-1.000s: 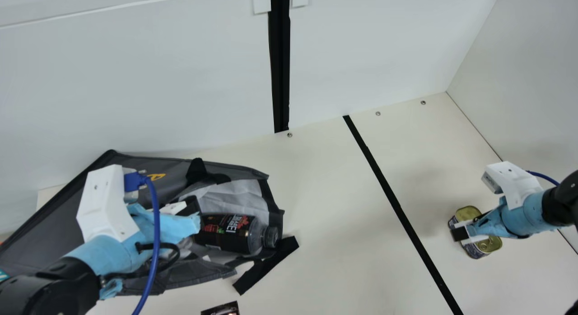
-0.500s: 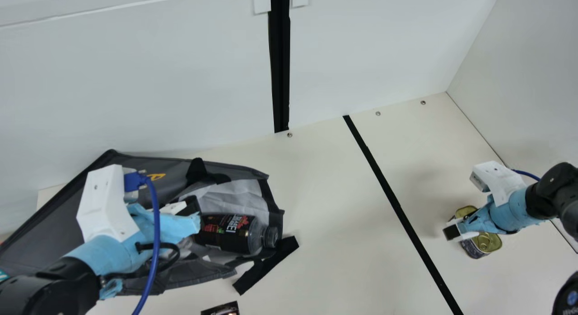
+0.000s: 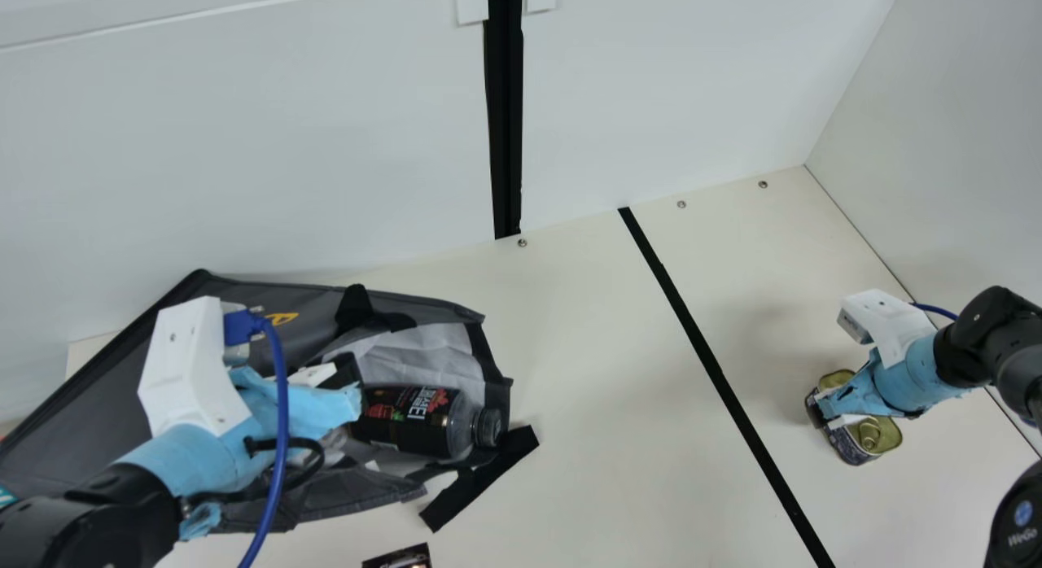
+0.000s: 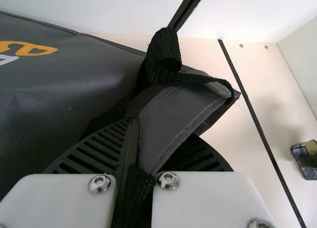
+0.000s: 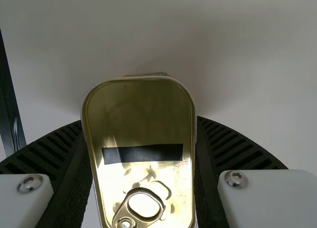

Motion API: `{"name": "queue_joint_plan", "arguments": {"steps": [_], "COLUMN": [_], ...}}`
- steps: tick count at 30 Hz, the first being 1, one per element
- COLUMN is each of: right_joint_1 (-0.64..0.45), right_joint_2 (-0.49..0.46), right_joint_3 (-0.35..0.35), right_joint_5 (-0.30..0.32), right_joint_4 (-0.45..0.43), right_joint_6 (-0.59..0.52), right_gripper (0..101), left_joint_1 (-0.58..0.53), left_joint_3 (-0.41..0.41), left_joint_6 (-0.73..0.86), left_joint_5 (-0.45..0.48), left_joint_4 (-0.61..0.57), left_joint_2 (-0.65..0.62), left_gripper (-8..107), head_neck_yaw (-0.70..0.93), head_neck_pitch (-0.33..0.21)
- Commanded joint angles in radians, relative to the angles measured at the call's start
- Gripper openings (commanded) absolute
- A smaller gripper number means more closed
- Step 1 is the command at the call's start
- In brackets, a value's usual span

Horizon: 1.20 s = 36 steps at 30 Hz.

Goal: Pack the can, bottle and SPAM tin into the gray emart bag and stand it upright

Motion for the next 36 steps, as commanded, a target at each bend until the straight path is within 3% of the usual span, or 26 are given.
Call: {"name": "queue_joint_plan", "arguments": {"steps": [1, 20, 36], "right_joint_1": [0.005, 0.083, 0.213], "right_joint_2": [0.0, -0.048, -0.117], "right_joint_3": [-0.004, -0.04, -0.018], "right_joint_5": [0.0, 0.026, 0.032], "right_joint_4": [0.01, 0.063, 0.062], "right_joint_6": [-0.003, -0.033, 0.025], "right_gripper": [0, 0, 0], "left_joint_1": [0.0, 0.0, 0.0], "left_joint_3": [0.0, 0.0, 0.0], "left_joint_6": [0.0, 0.0, 0.0], "left_joint_5": [0.0, 0.0, 0.0], "left_joint_4": [0.0, 0.0, 0.0], "left_joint_2": [0.0, 0.0, 0.0], "left_gripper": [-8, -8, -8], "head_neck_yaw": [-0.001, -0.001, -0.001], "head_neck_pitch": [-0.023, -0.023, -0.023]}}
